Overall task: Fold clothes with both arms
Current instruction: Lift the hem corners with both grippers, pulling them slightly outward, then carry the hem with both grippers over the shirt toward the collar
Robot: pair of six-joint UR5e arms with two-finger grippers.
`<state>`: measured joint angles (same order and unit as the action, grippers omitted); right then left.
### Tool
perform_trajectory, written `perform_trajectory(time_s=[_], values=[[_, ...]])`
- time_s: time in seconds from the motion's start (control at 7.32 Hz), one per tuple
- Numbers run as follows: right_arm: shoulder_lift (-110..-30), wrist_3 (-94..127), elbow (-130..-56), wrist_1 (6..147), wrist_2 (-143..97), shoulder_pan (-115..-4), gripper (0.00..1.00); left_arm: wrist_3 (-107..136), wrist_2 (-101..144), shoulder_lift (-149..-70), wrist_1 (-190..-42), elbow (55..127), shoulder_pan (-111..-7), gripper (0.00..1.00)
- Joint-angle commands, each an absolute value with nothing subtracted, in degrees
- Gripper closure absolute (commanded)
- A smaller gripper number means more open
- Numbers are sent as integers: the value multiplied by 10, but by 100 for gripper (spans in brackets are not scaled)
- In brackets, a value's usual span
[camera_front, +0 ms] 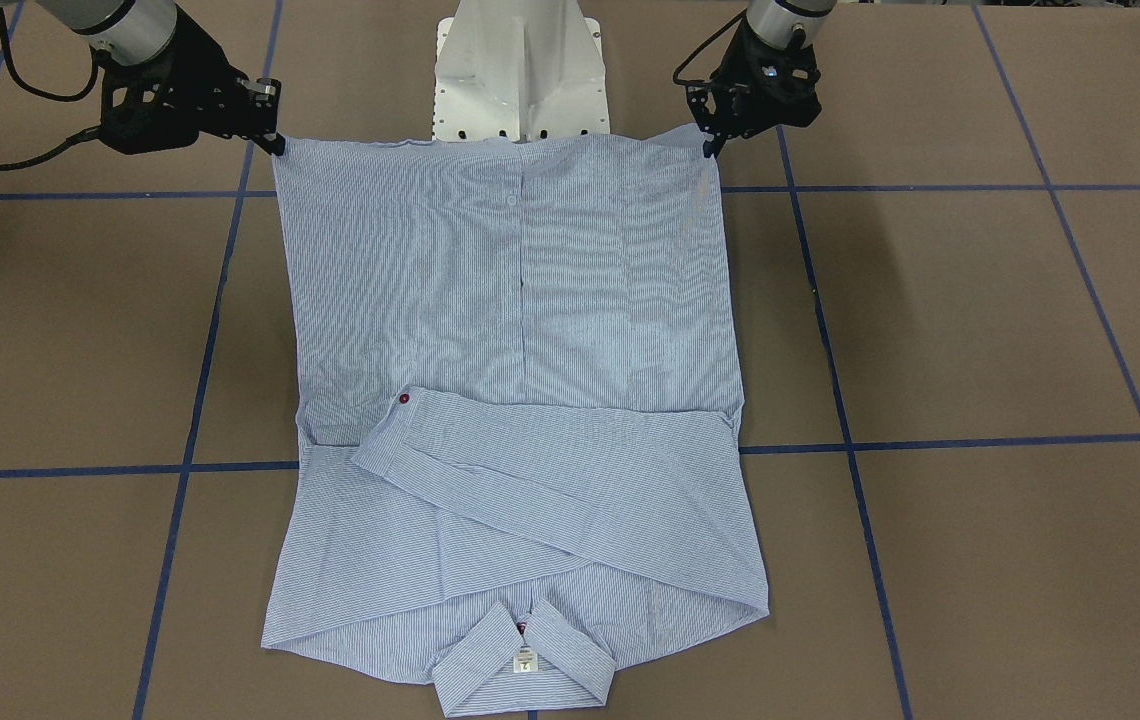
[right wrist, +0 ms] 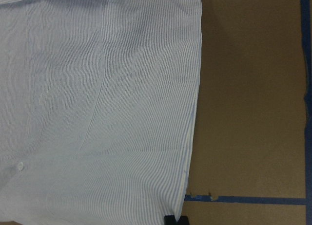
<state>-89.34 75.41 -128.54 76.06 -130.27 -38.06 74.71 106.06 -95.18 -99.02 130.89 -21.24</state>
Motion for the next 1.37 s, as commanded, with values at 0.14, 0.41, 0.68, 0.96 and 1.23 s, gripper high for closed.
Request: perform_trajectory(time_s=[0.14, 0.41, 0.68, 0.96, 1.23], values=[[-967, 751, -1284, 646, -1344, -390, 100, 748, 1085, -954, -950, 1351, -204, 100], [-990, 751, -1286, 614, -1379, -392, 100, 752, 1094, -954, -949, 1363, -174, 100], [-993, 752, -1287, 613, -1432, -392, 100, 753, 1106, -955, -919, 1398, -150, 100], [-998, 752, -1299, 612, -1475, -396, 100, 754, 1122, -956, -911, 1417, -142, 100], [-995, 753, -1289, 589, -1480, -412, 100, 754, 1129, -961, -901, 1424, -145, 100]])
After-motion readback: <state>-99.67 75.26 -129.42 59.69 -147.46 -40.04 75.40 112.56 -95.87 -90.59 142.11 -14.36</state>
